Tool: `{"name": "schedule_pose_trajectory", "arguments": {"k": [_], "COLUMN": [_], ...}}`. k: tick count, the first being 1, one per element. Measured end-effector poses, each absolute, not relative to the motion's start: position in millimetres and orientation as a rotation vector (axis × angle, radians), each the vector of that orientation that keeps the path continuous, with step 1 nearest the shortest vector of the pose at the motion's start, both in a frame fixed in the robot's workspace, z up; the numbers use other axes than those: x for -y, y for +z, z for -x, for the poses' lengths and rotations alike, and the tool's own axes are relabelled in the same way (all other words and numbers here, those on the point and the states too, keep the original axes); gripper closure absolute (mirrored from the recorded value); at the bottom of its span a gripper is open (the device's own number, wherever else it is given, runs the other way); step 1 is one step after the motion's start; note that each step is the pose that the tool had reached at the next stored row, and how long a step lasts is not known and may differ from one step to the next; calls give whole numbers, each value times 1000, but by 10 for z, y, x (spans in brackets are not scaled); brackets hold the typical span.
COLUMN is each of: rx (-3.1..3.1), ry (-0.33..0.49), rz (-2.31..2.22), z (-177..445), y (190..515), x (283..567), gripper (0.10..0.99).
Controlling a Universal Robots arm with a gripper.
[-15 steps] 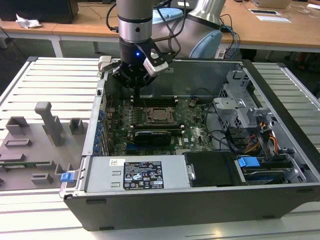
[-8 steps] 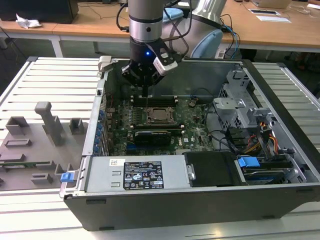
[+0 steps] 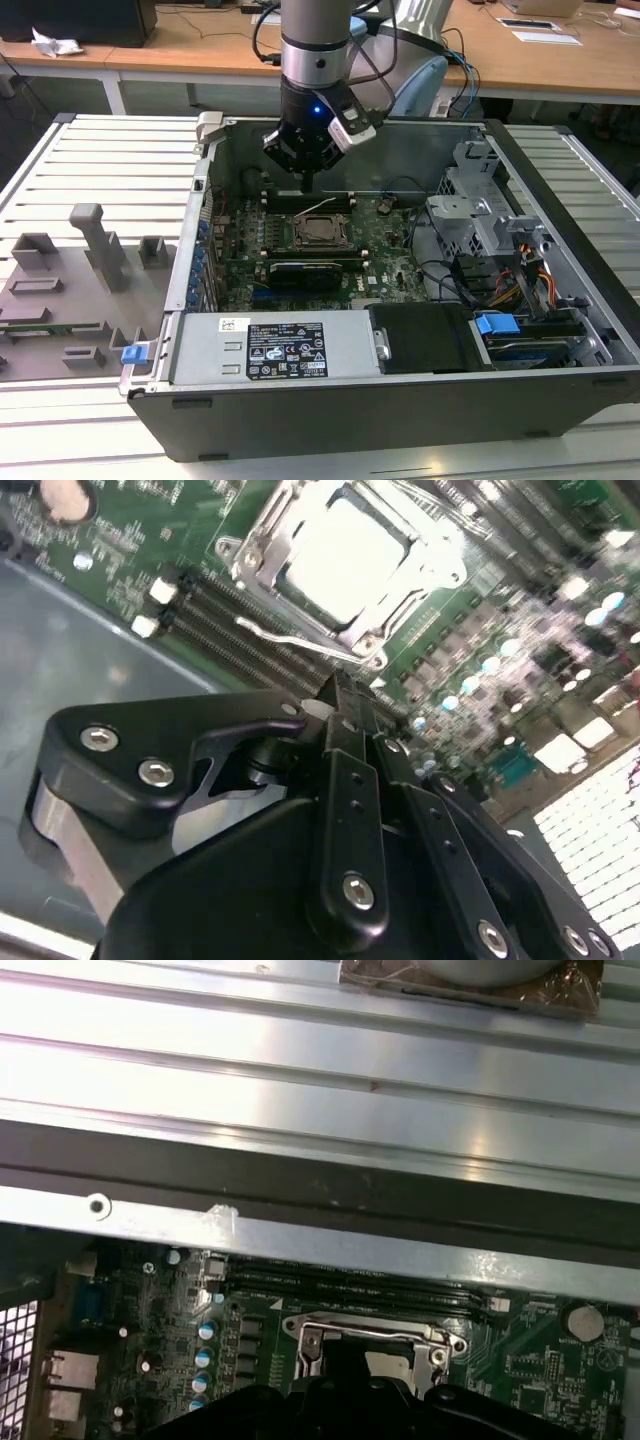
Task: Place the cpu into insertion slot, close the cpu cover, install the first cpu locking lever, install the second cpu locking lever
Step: 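Install the first cpu locking lever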
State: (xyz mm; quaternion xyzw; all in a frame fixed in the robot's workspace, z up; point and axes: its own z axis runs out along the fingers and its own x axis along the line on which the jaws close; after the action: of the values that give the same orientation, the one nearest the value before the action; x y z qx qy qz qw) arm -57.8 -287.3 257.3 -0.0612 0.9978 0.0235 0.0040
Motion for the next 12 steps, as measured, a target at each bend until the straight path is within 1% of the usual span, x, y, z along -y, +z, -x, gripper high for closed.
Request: {"name": "schedule_pose_trajectory", "arguments": {"k": [12], "rx": [-3127], "ry": [76], "rz": [139], "z": [471], "y": [2375], "x": [2876], "gripper": [980]}}
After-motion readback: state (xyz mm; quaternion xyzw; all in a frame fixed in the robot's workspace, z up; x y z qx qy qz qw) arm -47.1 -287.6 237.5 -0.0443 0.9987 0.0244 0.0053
